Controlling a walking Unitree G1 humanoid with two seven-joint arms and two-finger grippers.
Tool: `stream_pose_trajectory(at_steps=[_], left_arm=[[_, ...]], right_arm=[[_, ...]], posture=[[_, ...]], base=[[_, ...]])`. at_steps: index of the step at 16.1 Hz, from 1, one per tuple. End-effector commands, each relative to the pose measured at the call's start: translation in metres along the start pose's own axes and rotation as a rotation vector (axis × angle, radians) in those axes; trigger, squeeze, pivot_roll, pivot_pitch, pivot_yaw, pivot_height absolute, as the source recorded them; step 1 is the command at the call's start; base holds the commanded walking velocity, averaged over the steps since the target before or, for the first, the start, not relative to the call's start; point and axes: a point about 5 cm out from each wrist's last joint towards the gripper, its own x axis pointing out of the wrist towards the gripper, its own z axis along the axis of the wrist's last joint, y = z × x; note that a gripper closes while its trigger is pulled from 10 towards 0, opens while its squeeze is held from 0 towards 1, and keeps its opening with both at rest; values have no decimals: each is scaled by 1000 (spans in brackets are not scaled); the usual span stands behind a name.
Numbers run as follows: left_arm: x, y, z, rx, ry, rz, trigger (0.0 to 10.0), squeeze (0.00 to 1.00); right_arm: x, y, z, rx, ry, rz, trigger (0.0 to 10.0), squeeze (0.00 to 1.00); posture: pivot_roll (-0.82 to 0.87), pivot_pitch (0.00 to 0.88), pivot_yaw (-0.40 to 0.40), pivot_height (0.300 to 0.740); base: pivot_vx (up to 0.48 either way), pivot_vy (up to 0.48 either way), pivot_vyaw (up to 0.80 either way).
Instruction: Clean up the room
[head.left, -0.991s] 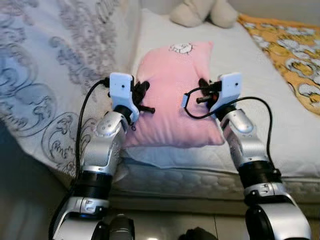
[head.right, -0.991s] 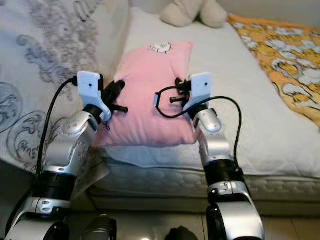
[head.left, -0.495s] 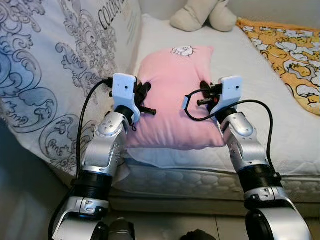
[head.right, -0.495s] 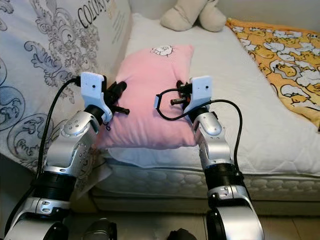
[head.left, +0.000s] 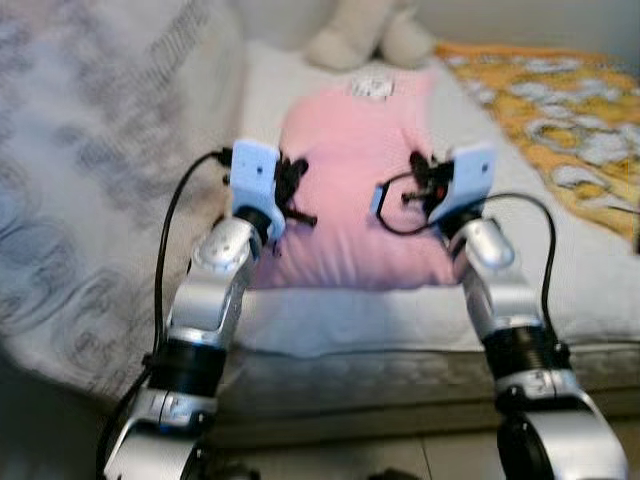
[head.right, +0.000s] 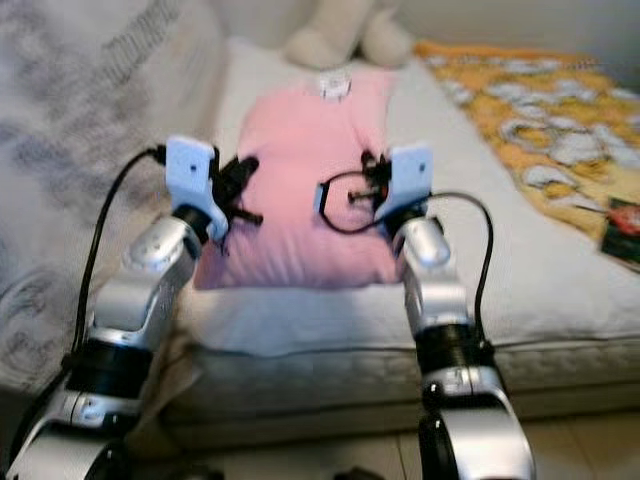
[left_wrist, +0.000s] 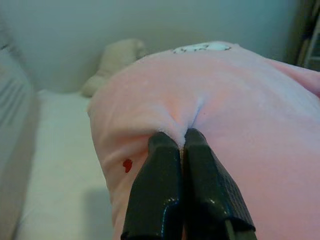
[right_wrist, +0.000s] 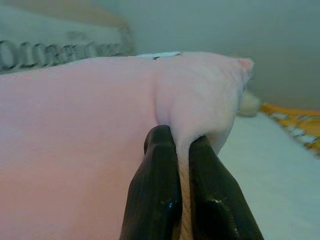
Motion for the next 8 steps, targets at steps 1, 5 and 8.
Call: stream_pose_trajectory(at_steps=[1,5,8], left_arm=[[2,5,16,22,-61,27,0,0],[3,9,13,-10,-44,66,0,0],[4,15,13,-26,-35,104,0,0]], right_arm=[[1,-16,10,-17,-35,-48,0,0],[0,-8,0,2,4,-16,0,0],[6,-1,-1,1,28,32,0,0]], posture=[[48,0,-36,710],[50,0,-36,710],[53,0,-36,710]], base=[[480,0,0],[462,0,0],[309,363,0]])
